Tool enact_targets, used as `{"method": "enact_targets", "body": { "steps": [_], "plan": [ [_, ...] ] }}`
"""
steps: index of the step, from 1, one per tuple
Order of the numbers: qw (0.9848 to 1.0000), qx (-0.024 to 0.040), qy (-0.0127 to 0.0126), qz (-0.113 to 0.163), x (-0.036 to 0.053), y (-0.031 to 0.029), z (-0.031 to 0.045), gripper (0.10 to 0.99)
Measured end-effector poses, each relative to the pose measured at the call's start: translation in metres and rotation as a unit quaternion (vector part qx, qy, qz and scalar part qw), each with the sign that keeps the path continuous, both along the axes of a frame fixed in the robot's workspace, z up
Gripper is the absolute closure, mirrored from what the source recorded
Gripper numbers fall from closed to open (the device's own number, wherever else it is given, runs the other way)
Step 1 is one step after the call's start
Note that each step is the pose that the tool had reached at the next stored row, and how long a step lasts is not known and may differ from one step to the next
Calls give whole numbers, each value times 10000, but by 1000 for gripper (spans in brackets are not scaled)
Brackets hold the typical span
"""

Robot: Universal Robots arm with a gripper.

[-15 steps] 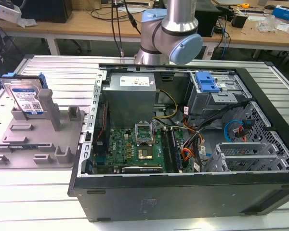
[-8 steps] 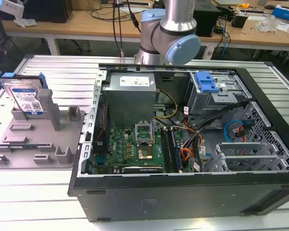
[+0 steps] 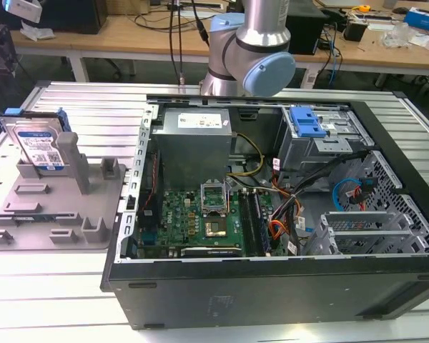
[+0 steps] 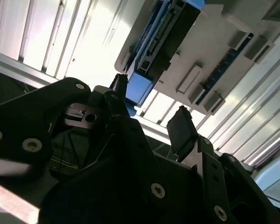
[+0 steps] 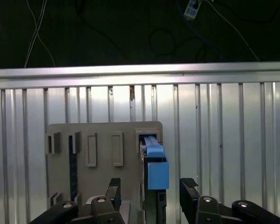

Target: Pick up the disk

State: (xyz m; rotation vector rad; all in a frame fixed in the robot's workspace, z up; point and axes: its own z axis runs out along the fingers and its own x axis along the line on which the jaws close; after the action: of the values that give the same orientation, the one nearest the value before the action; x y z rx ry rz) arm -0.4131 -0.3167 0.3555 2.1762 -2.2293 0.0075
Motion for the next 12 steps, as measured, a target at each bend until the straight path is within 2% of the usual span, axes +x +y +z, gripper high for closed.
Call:
{"method": "enact_targets", "body": {
  "steps": [7, 12],
  "plan": [
    [10000, -4, 0, -80, 0, 28, -26, 471],
    [10000, -12, 0, -79, 0, 32, -115, 471]
  ]
}}
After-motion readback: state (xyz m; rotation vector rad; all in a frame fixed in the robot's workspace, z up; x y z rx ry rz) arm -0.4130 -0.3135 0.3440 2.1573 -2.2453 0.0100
